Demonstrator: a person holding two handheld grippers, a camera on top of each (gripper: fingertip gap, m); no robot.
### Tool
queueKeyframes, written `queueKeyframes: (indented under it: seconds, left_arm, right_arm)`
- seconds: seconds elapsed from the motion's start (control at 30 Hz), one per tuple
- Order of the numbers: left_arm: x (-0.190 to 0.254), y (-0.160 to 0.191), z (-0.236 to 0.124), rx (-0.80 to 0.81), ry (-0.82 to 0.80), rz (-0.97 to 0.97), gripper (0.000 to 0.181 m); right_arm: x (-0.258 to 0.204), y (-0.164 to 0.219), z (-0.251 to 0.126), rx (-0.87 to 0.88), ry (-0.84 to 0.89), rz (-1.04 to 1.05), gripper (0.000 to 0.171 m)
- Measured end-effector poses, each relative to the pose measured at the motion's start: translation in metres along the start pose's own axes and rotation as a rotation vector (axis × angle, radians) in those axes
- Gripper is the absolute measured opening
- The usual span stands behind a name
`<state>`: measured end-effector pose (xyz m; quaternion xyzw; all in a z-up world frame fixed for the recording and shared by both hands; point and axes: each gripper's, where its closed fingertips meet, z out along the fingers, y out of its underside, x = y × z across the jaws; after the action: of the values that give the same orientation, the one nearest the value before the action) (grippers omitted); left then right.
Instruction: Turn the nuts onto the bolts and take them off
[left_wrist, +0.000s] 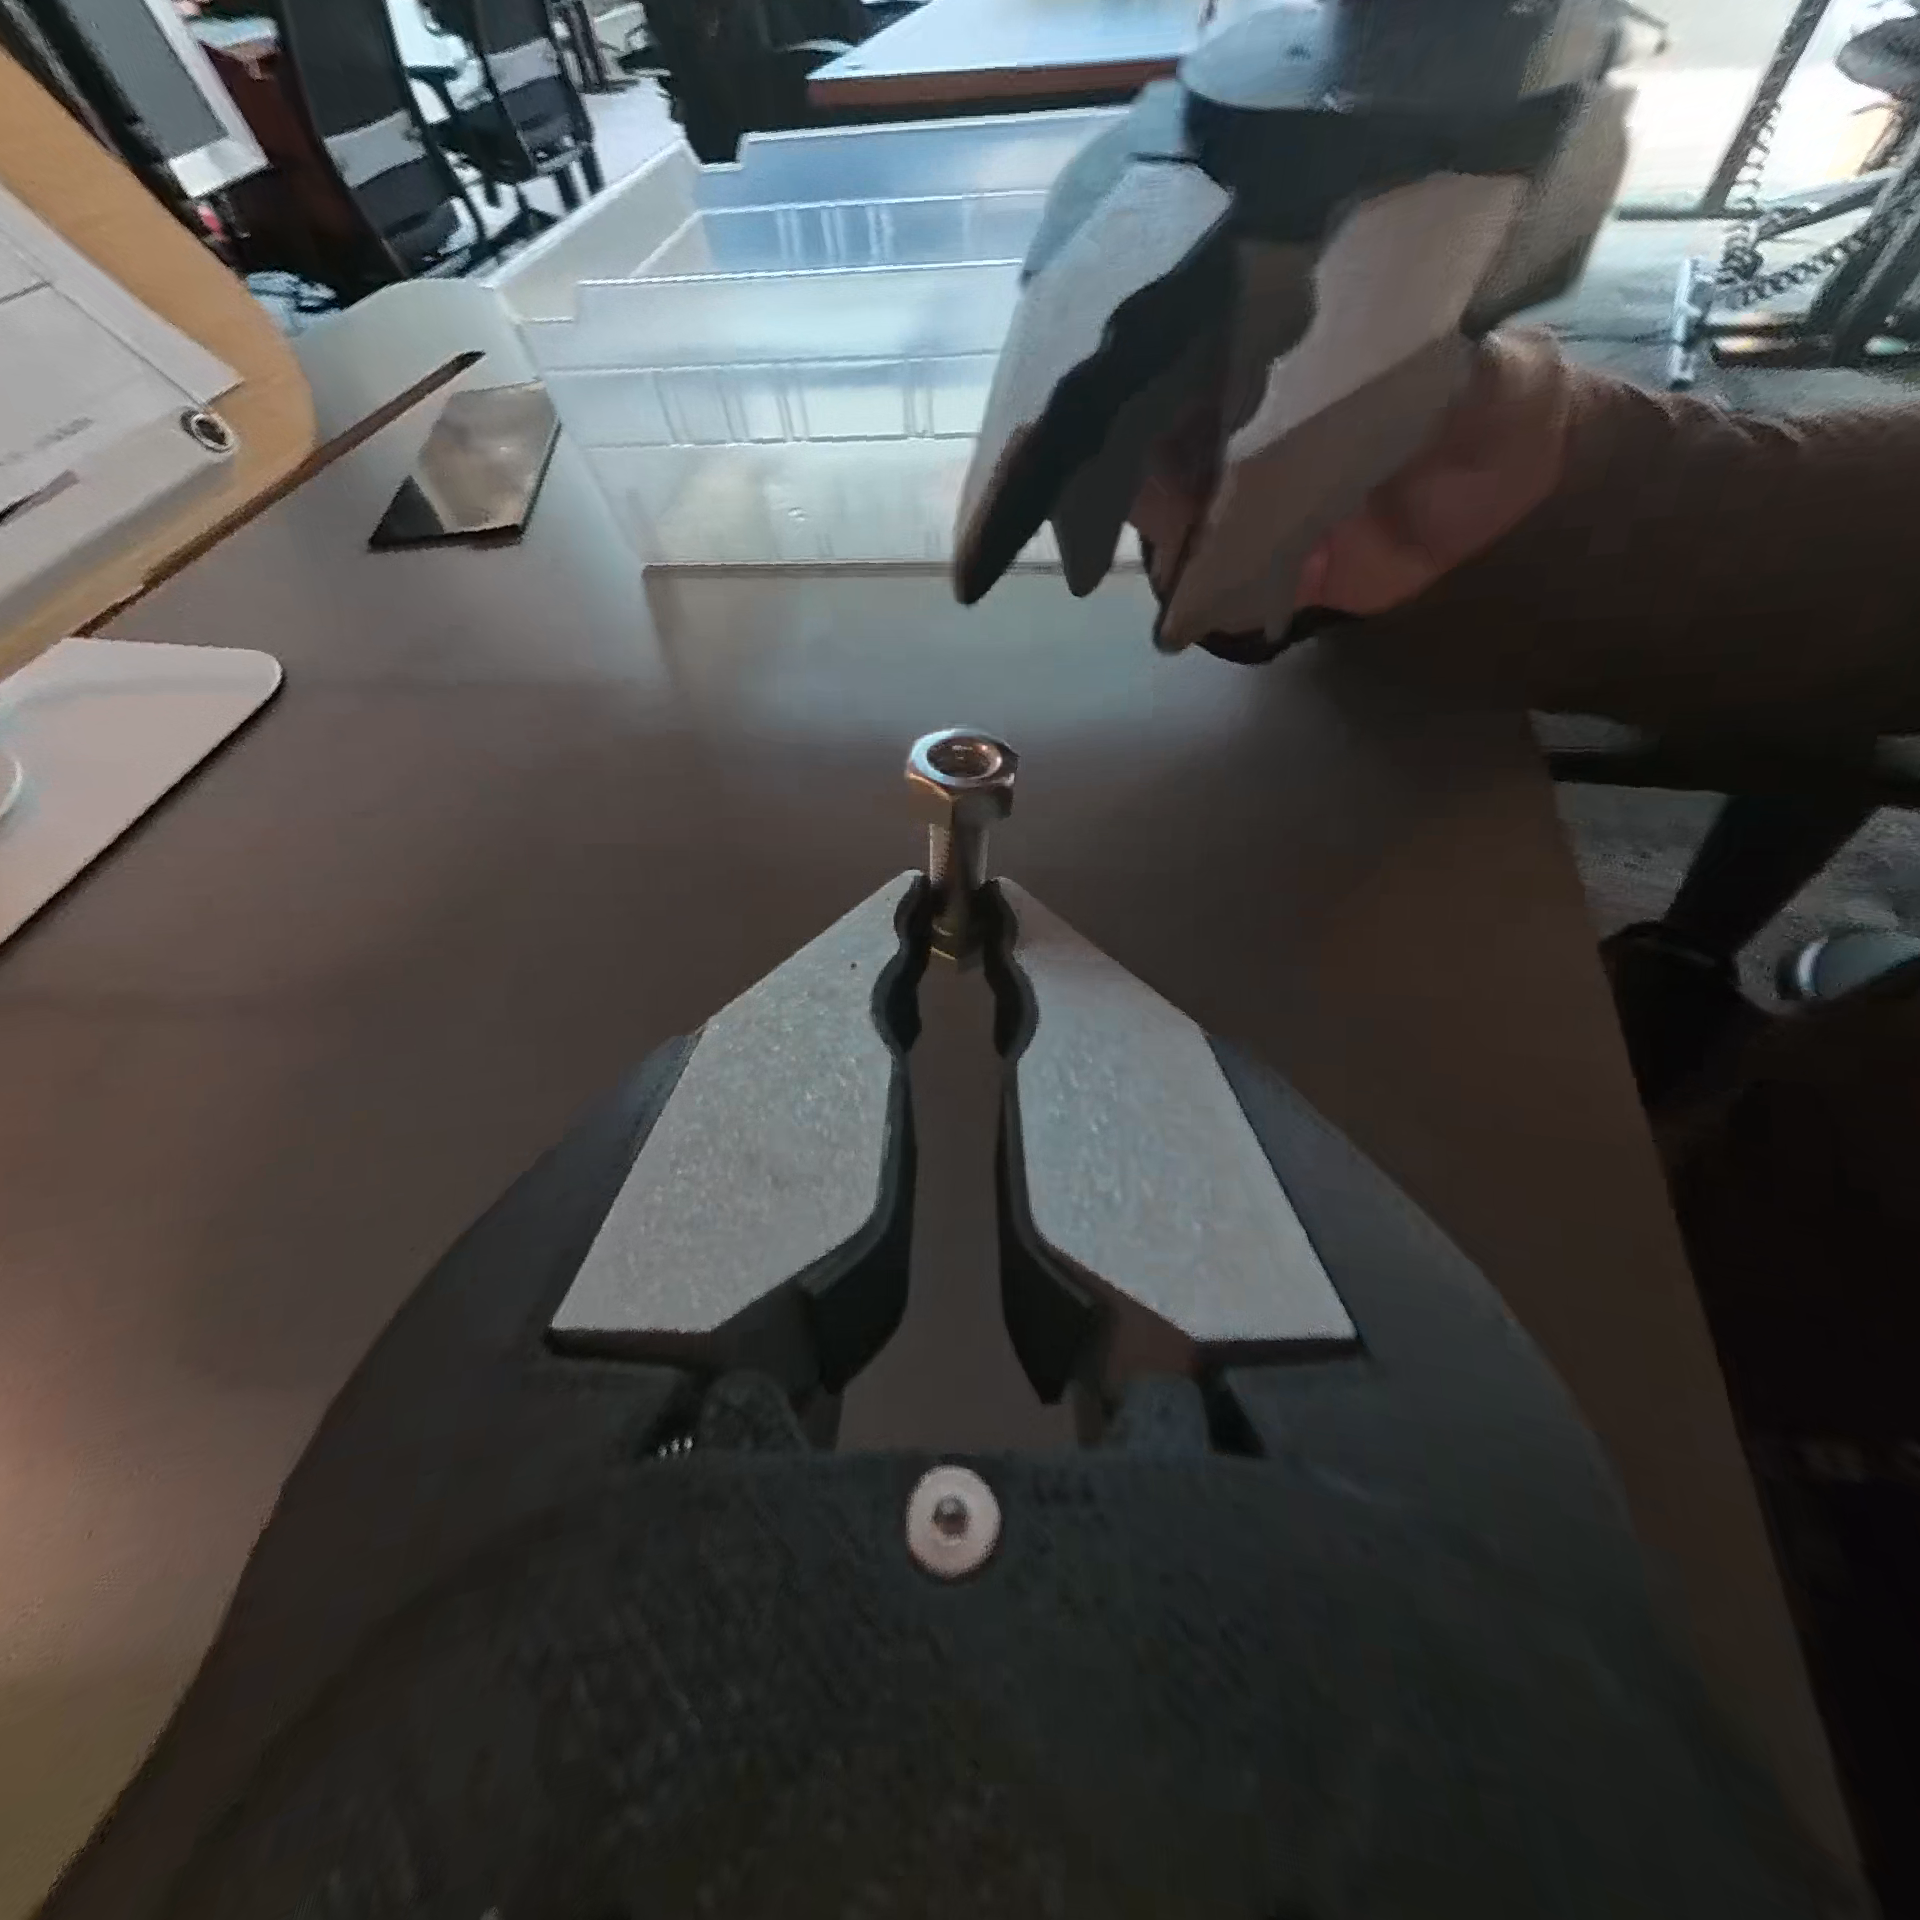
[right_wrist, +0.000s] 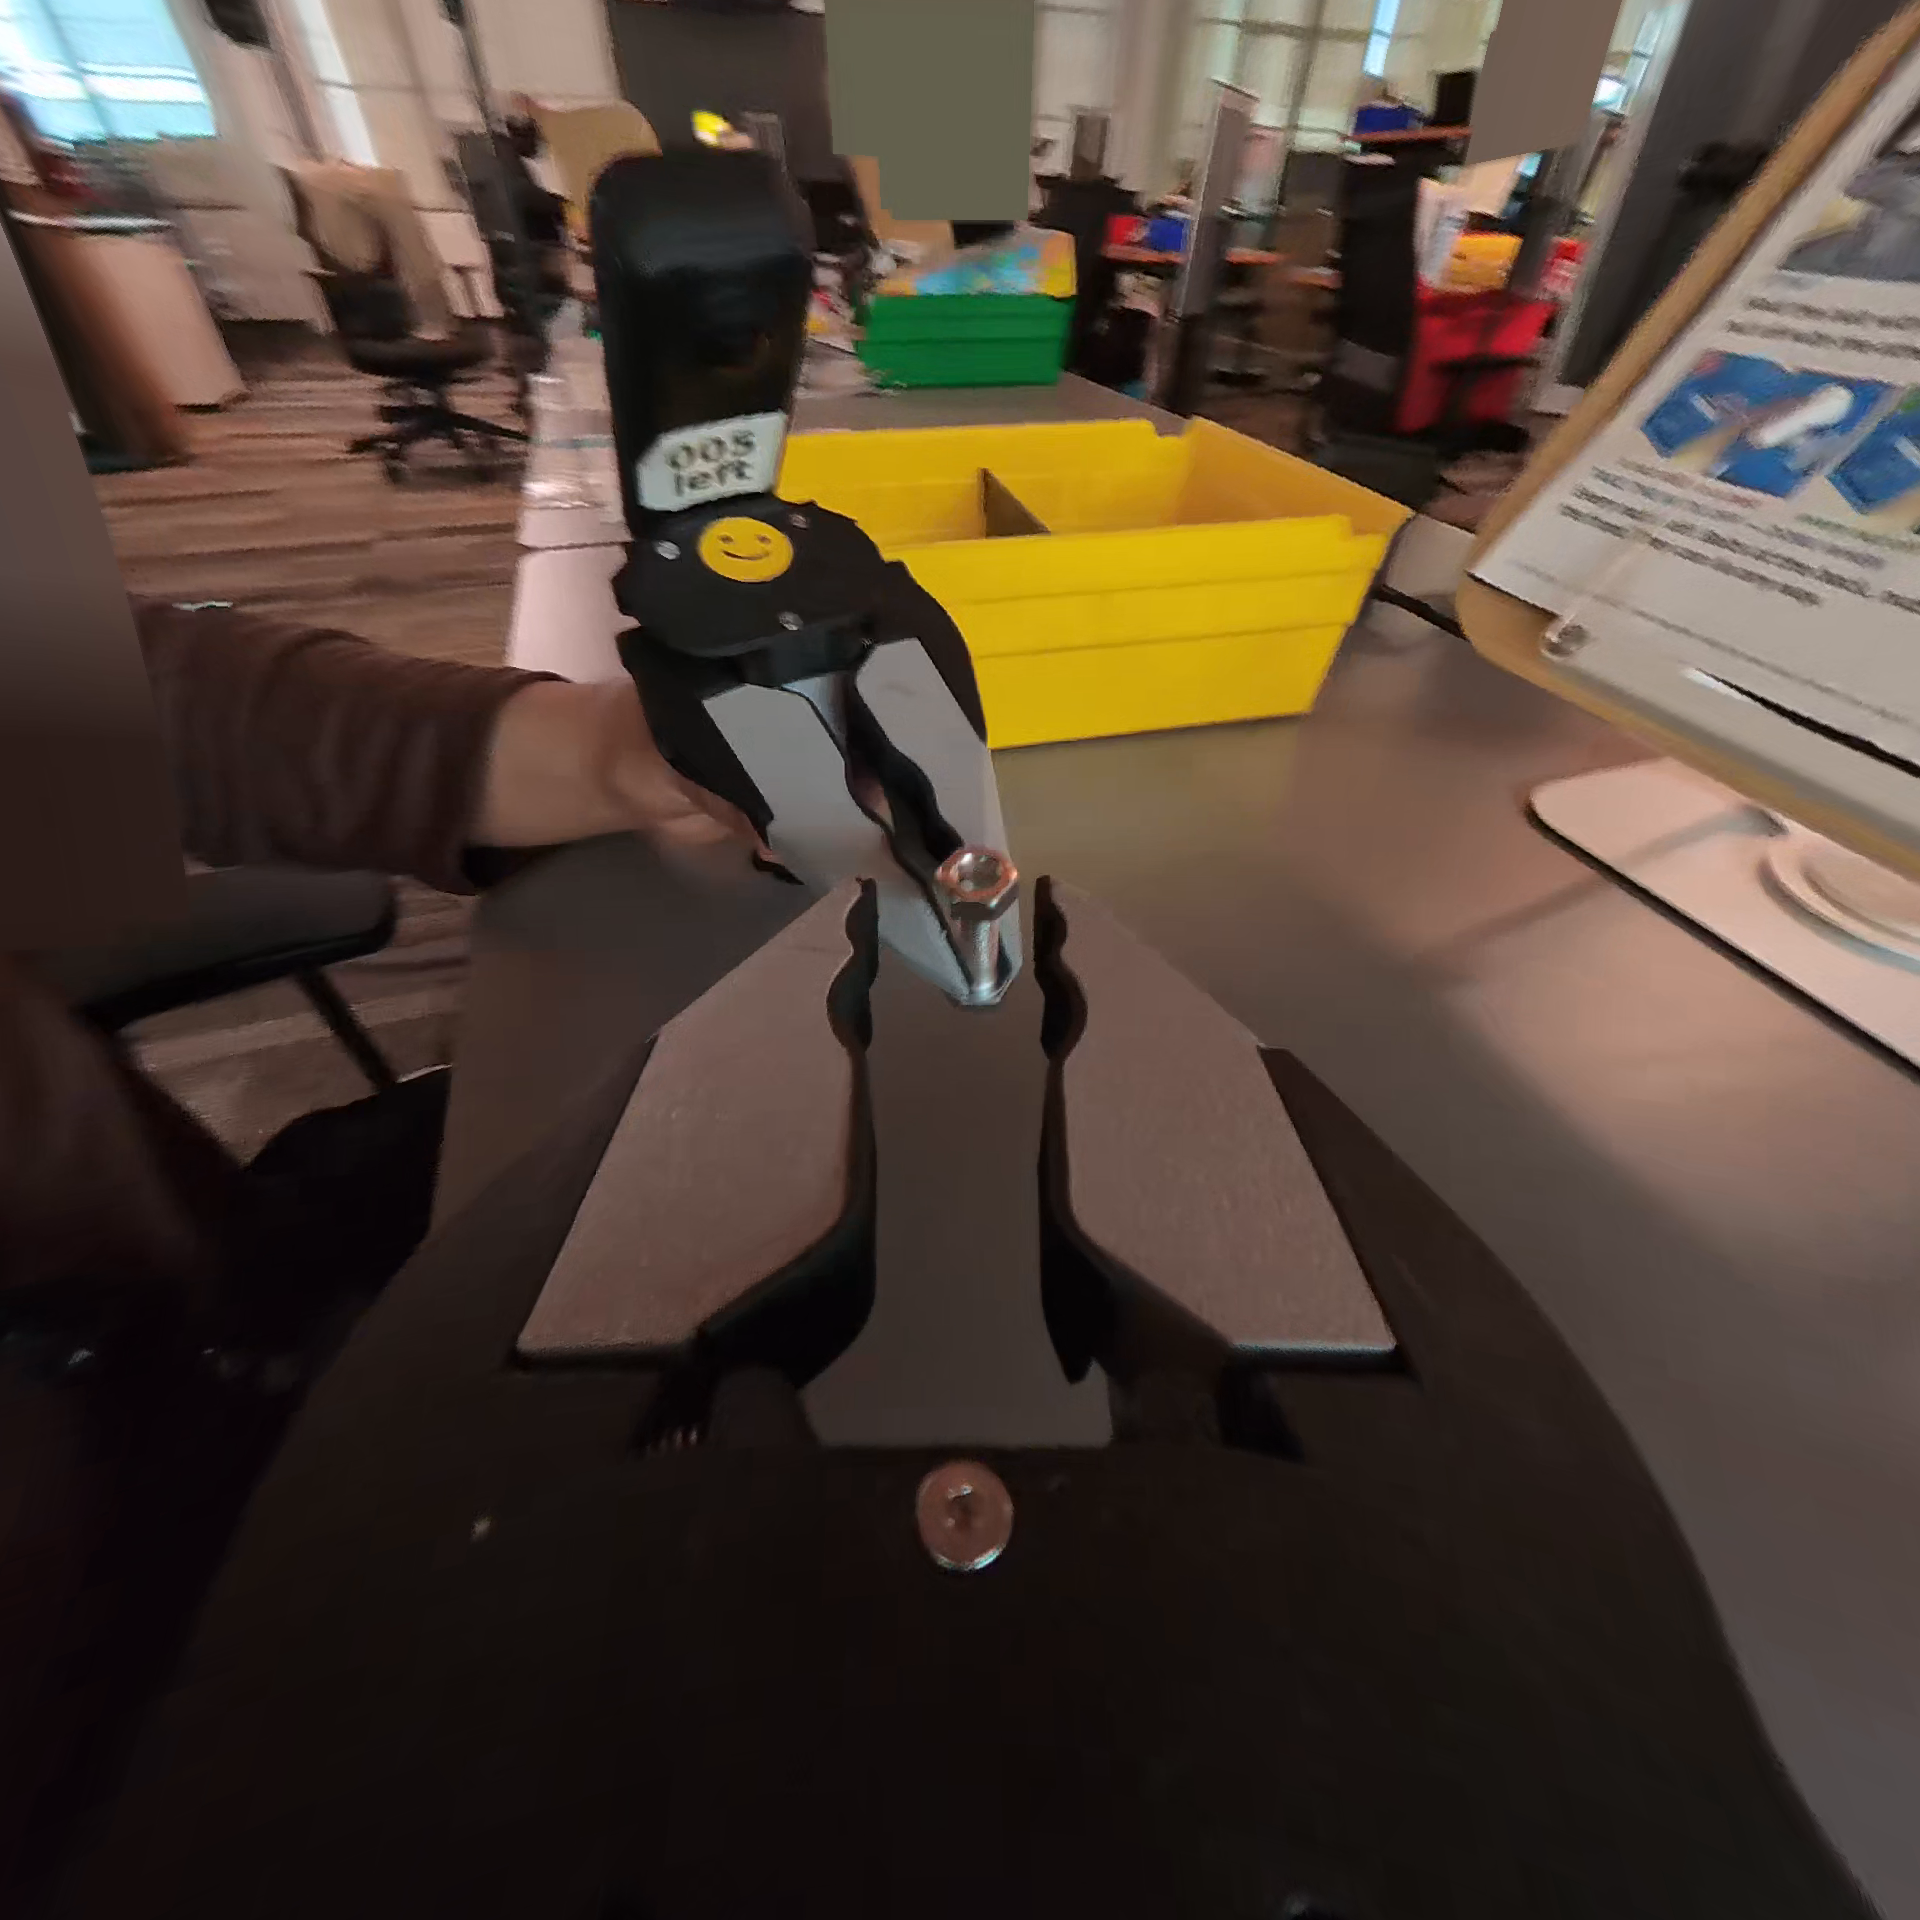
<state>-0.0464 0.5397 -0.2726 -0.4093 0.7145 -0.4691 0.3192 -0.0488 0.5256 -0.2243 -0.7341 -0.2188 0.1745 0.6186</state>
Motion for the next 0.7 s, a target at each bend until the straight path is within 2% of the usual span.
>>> queueKeyframes:
  seconds: [0.27, 0.7]
  left_arm:
    - [0.022, -0.001, 0.001, 0.017, 0.095, 0.073, 0.008]
    - [0.028, -0.003, 0.001, 0.023, 0.118, 0.084, 0.008]
  right_arm:
    - [-0.018, 0.006, 0.006, -0.04, -0.097, -0.093, 0.024]
    - [-0.022, 0.013, 0.012, -0.084, -0.093, -0.166, 0.013]
